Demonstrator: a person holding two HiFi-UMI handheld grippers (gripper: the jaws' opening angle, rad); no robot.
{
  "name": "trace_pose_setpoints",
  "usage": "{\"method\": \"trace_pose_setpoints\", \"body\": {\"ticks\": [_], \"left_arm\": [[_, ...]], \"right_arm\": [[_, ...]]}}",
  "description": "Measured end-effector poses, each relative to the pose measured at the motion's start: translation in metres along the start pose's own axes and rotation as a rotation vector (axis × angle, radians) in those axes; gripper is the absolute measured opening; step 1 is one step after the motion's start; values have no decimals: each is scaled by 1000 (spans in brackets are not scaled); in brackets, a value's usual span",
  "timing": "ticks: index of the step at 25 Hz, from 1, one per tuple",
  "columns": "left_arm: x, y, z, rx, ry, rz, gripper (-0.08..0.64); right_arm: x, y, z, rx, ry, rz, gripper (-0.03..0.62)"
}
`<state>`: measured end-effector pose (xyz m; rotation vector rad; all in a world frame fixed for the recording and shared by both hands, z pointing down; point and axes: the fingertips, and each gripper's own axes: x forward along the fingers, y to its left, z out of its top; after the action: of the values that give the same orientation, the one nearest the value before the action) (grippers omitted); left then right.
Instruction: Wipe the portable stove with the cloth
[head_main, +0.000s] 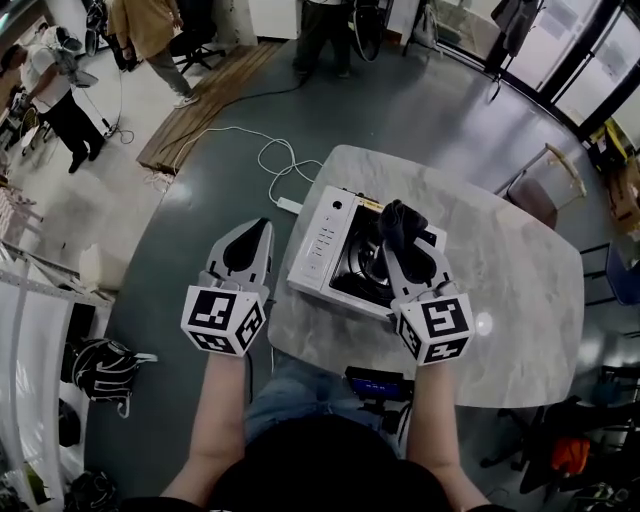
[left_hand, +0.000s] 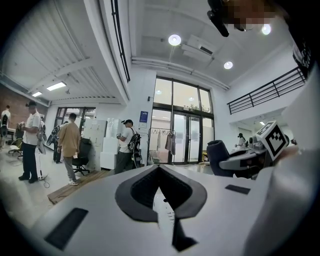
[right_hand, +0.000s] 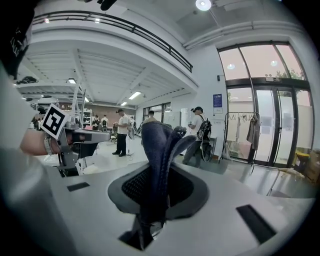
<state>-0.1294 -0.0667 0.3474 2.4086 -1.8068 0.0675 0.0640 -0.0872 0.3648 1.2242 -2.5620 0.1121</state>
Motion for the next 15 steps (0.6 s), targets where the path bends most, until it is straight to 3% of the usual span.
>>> {"method": "trace_pose_setpoints", "body": {"ticks": [8, 15], "left_arm": [[33, 39, -5, -18, 34, -3, 12], [58, 65, -39, -67, 93, -9, 12]], "right_arm": [[67, -4, -4, -49, 94, 54, 77], [126, -5, -31, -113, 251, 164, 77]]}}
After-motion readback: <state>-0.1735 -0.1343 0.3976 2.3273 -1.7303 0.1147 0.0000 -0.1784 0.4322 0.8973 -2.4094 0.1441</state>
